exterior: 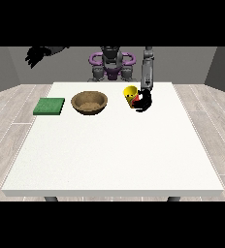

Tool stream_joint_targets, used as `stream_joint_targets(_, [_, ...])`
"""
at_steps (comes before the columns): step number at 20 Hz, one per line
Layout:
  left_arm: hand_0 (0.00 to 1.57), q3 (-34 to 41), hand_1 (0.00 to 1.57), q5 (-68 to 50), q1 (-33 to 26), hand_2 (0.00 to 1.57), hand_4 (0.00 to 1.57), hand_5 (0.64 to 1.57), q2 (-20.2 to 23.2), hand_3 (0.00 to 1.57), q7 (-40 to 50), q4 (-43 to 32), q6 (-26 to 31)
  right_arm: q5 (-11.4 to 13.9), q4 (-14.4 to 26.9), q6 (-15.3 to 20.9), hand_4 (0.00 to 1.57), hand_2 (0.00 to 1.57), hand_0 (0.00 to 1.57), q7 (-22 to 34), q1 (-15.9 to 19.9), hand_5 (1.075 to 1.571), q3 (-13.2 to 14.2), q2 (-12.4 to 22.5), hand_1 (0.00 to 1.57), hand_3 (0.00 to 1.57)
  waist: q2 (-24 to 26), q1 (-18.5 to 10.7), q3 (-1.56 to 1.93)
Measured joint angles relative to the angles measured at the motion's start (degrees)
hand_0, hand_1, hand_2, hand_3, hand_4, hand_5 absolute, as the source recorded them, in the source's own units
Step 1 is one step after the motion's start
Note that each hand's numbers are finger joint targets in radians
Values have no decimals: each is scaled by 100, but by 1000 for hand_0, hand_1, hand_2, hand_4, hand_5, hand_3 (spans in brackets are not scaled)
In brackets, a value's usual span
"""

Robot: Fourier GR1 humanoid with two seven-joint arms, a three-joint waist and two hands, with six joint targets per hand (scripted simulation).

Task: Pick the cup and pour the ball into the bowl, then pick the bowl and place it on the pad

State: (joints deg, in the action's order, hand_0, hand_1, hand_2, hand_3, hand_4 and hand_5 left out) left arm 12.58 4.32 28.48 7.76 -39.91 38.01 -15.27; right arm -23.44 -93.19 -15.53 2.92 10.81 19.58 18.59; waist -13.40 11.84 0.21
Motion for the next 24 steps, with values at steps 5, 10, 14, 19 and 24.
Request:
stream_joint_targets(5, [1298,-613,1298,707,204,1571,1398,1488,-118,1571,852,47,-585,-16,597,-116,639,0,0,79,-75,1564,142,155,0,276,670,-206,-8])
stream_joint_targets(10, [1362,-1491,1362,2007,545,1571,1448,1533,-75,1571,1845,-99,-1555,6,1019,-167,661,0,0,133,-58,1563,147,186,0,193,1093,-239,7])
stream_joint_targets(14, [1362,-2198,1362,3050,932,1571,1448,1533,-245,1571,2943,-362,-1990,19,1443,-254,677,0,0,80,-90,1559,205,227,0,97,1378,-338,6])
stream_joint_targets(19, [1361,-2910,1361,4164,1451,1571,1441,1545,-466,1571,4199,-700,-2018,-33,1967,-455,685,0,0,-40,-109,1559,390,412,0,0,1581,-512,-2])
stream_joint_targets(24, [1327,-3621,1327,5101,2102,1571,1407,1554,-680,1571,5492,-927,-1705,-39,2404,-649,699,0,0,-188,40,1559,422,495,0,154,1606,-491,-4])
